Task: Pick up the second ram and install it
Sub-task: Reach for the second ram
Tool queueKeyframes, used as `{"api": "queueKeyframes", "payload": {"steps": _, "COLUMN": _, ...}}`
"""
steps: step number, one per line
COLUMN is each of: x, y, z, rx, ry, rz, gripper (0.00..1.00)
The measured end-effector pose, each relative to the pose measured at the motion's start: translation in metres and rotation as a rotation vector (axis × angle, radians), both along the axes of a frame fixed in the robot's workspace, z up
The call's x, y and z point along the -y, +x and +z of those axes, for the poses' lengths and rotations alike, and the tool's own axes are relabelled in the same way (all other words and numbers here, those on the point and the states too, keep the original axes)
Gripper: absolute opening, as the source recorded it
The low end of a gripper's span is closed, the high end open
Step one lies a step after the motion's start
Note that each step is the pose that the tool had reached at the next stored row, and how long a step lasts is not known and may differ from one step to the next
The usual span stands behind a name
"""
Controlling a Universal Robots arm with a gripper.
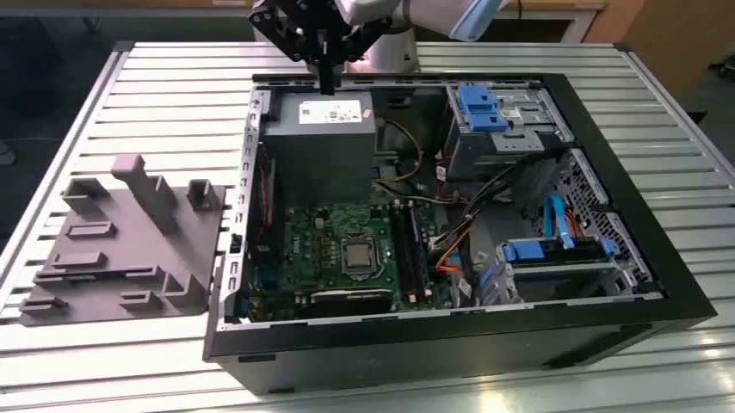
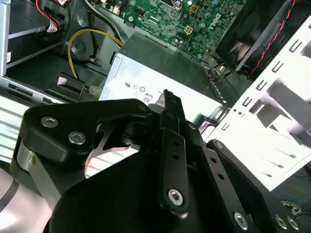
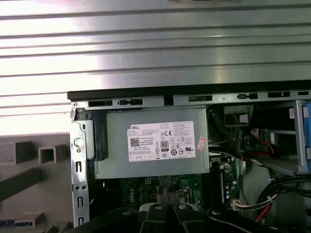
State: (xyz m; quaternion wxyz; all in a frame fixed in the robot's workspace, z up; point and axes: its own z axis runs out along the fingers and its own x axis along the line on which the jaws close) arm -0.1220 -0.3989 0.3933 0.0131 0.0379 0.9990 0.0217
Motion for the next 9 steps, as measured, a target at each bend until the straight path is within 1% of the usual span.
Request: {"api": "queueKeyframes", "payload": {"steps": 9, "x": 0.0, "y": -0.0014, "z": 0.0, "rx": 0.0, "ry": -0.0001, "rz": 0.0, "gripper": 0.11}}
